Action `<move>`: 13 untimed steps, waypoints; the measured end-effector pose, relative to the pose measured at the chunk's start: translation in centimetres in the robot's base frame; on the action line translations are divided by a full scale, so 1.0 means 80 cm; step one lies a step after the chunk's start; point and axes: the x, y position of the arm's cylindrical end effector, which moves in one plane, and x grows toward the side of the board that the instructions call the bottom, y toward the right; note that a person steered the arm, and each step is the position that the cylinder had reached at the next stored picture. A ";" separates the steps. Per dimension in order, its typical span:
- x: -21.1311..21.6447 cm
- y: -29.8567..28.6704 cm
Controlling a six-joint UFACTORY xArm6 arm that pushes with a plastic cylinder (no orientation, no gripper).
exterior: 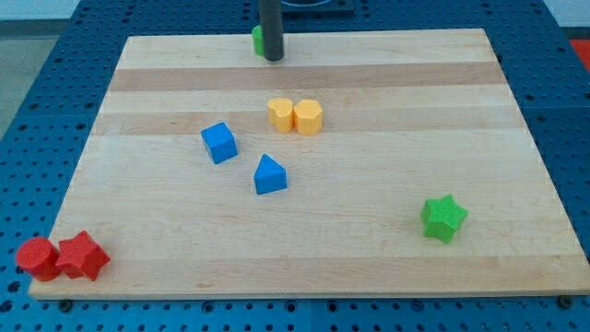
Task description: Move the green star to the parallel right of the blue triangle
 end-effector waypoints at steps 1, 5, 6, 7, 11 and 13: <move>0.000 0.036; -0.058 0.077; -0.059 0.030; -0.058 0.077; 0.189 0.474; 0.199 0.489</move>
